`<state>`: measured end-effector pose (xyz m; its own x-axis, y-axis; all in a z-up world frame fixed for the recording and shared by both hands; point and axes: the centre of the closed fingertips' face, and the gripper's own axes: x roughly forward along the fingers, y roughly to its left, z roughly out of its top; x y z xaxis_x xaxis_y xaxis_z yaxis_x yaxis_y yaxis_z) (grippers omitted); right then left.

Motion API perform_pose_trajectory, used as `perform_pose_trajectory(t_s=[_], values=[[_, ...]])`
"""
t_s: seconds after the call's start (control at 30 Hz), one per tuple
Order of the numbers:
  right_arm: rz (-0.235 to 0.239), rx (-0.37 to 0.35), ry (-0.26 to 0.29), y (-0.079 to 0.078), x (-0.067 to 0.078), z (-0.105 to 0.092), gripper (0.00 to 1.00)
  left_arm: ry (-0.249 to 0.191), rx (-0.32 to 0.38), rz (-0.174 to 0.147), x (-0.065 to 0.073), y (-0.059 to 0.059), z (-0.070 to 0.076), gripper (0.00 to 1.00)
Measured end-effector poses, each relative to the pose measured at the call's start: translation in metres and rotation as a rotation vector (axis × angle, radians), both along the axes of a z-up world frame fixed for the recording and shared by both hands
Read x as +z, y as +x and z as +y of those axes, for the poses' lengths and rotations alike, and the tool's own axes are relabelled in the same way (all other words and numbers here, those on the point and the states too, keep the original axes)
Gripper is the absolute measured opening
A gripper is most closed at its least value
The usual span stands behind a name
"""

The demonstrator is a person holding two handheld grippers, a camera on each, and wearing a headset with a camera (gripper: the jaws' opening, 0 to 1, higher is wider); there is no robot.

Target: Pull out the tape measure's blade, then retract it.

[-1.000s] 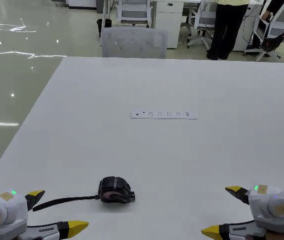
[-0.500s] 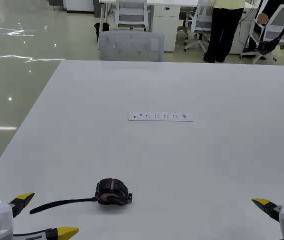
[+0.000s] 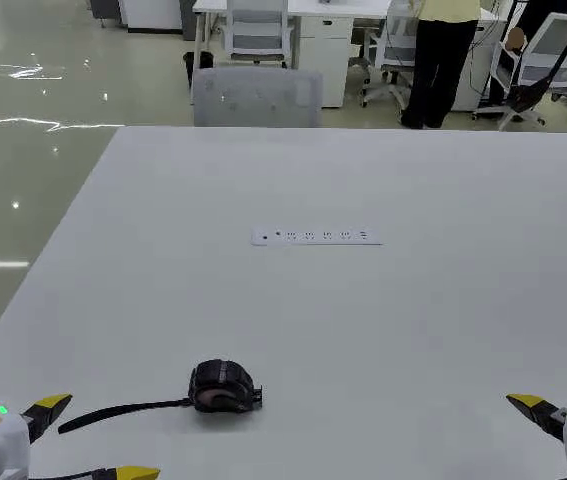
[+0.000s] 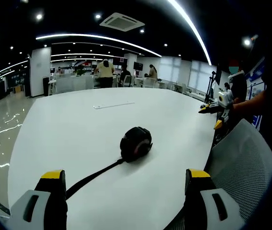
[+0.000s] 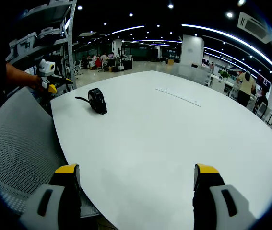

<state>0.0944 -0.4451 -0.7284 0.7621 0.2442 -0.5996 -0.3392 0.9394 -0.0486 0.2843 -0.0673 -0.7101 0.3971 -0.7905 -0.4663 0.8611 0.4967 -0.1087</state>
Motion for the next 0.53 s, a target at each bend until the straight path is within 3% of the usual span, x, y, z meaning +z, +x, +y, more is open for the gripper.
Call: perform_pose_trajectory(t_s=[0.17, 0.53], values=[[0.0, 0.012, -0.007, 0.0004, -0.0027, 0.0023, 1.0, 0.009, -0.01, -0.015, 0.0023, -0.0005, 0.0001, 1.0], [0.001, 0.021, -0.011, -0.0011, -0.0003, 0.004, 1.0, 0.018, -0.016, -0.01, 0.0015, 0.0013, -0.0041, 1.0]])
